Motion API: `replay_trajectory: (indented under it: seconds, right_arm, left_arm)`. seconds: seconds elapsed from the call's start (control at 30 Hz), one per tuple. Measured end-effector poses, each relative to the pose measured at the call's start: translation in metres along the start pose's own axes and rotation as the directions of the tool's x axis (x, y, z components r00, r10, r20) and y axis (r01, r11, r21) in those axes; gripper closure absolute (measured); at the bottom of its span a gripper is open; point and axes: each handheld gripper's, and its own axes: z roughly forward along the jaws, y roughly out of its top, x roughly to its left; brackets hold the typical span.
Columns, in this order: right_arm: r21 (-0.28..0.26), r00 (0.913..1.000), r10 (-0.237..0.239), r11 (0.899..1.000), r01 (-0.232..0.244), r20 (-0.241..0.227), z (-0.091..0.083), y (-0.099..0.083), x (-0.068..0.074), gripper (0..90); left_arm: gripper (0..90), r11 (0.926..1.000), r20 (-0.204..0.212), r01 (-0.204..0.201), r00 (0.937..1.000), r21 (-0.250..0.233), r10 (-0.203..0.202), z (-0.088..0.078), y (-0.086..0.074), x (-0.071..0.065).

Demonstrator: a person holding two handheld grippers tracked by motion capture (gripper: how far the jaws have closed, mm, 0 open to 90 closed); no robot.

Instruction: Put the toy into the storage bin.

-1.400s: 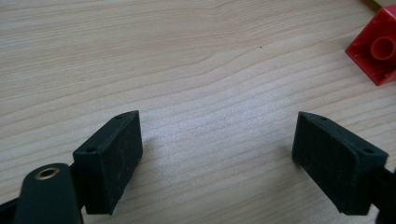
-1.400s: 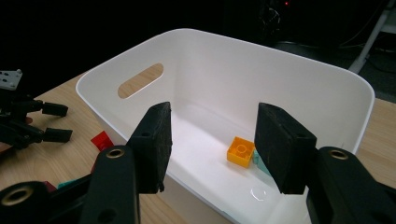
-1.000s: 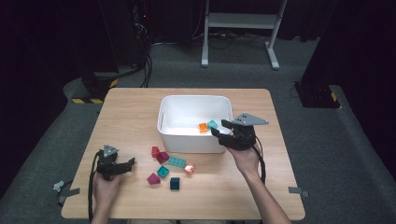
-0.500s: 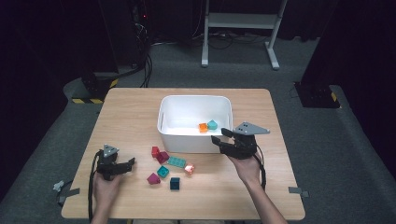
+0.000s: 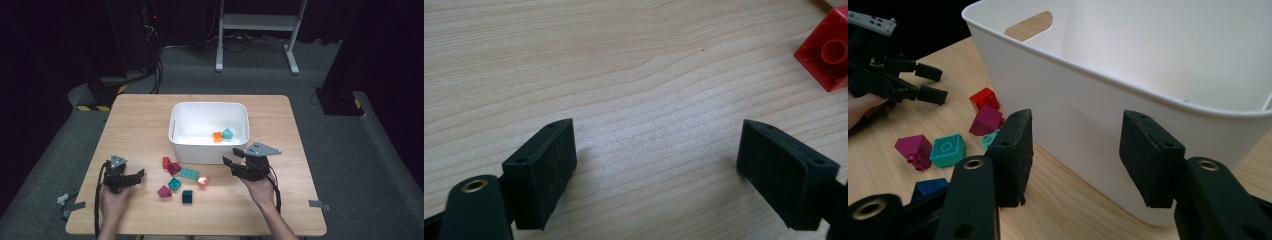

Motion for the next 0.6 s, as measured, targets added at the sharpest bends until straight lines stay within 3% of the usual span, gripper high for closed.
replay_trajectory:
  seconds: [0.6]
  right_arm:
    - [0.046, 0.9996, 0.004, 0.999, -0.002, -0.028, 0.021, -0.028, 0.013, 47.4]
  left_arm:
    - [16.4, 1.0000, 0.000, 0.000, 1.0000, 0.000, 0.000, 0.000, 0.000, 0.000]
